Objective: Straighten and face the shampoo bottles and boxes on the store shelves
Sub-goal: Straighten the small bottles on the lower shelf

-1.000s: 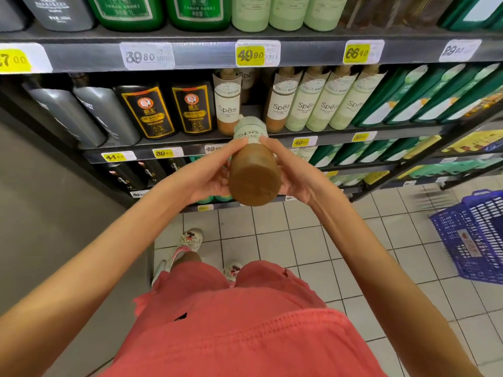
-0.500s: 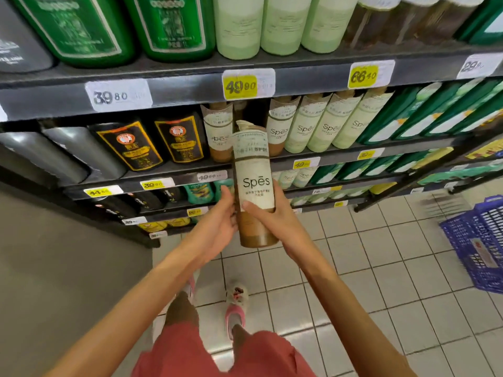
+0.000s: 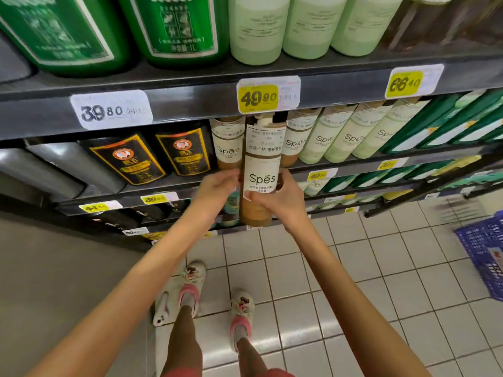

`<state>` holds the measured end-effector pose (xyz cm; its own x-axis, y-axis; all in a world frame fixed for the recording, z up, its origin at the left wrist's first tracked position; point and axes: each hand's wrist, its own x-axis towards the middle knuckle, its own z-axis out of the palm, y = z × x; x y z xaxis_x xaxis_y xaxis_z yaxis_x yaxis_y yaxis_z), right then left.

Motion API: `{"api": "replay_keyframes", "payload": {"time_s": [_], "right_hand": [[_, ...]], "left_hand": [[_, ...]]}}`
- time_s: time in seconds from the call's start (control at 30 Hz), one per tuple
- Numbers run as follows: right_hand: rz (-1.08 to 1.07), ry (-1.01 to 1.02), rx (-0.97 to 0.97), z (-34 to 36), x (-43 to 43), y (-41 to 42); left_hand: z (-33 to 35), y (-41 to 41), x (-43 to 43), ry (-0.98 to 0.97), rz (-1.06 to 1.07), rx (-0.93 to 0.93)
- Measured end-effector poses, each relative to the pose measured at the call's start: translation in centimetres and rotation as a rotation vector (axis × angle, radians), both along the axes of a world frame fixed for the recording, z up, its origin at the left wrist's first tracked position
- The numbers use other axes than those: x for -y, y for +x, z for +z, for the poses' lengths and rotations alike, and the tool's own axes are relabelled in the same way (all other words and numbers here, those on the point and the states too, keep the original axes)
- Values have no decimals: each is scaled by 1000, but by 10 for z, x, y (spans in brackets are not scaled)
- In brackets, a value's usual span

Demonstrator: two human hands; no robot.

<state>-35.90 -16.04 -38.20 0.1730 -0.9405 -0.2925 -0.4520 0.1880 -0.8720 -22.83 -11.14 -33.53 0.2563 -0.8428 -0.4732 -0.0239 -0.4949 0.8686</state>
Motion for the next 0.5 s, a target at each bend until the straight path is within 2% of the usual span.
{"api": "replay_keyframes", "payload": {"time_s": [0.2, 0.3, 0.5], "right_hand": [[-169, -170, 22, -9, 15, 23], [-208, -275, 0, -13, 21, 31], [-274, -290, 14, -28, 31, 38]], "left_hand": [[-6, 18, -14, -59, 97, 28], [-15, 22, -32, -5, 176, 23], [-20, 22, -44, 12, 275, -20]]}}
